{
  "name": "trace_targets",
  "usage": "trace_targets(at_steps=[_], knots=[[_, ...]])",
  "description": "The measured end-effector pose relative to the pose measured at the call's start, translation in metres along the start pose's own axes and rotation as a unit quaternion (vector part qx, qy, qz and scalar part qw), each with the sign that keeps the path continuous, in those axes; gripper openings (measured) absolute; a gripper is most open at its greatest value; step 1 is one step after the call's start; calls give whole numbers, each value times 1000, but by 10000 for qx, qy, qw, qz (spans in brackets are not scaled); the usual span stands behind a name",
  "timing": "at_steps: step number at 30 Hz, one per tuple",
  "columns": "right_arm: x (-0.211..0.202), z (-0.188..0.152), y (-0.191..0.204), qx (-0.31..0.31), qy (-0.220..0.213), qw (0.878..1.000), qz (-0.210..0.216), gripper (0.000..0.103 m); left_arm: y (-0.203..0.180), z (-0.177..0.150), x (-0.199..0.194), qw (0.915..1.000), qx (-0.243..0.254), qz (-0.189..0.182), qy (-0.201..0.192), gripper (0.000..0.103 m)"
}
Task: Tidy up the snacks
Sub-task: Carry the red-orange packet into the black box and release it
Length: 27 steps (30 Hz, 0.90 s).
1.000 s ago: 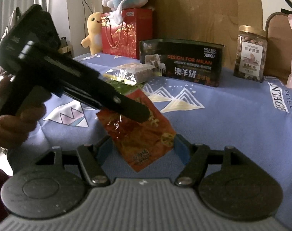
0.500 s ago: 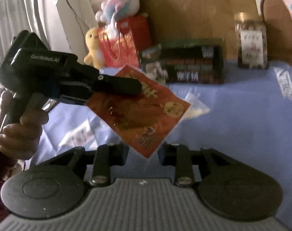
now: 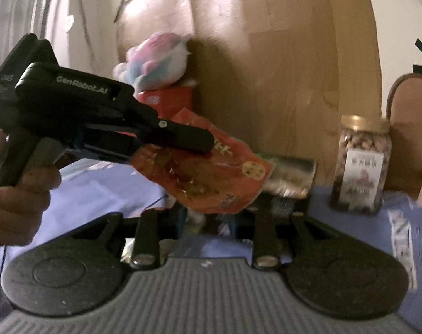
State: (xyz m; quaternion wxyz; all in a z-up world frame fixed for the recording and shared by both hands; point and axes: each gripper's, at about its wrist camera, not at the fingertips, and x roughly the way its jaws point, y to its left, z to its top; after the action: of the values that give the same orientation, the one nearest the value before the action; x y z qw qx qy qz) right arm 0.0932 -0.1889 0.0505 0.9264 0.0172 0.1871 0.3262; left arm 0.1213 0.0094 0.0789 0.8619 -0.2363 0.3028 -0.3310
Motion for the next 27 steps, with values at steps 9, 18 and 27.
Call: trace_targets(at_steps=[9,18,27], knots=[[28,-4,-31,111,-250,9955,-904,46,28,21,62,9926,402,1140,-77,31],[-2,-17,-15,358,-176,9979,-511,48,22,3,28,9891,674,1312,7,45],[14,-42,42,297,701,9956,541,68,76,-50,-87,9824,-671,1682,-453,47]])
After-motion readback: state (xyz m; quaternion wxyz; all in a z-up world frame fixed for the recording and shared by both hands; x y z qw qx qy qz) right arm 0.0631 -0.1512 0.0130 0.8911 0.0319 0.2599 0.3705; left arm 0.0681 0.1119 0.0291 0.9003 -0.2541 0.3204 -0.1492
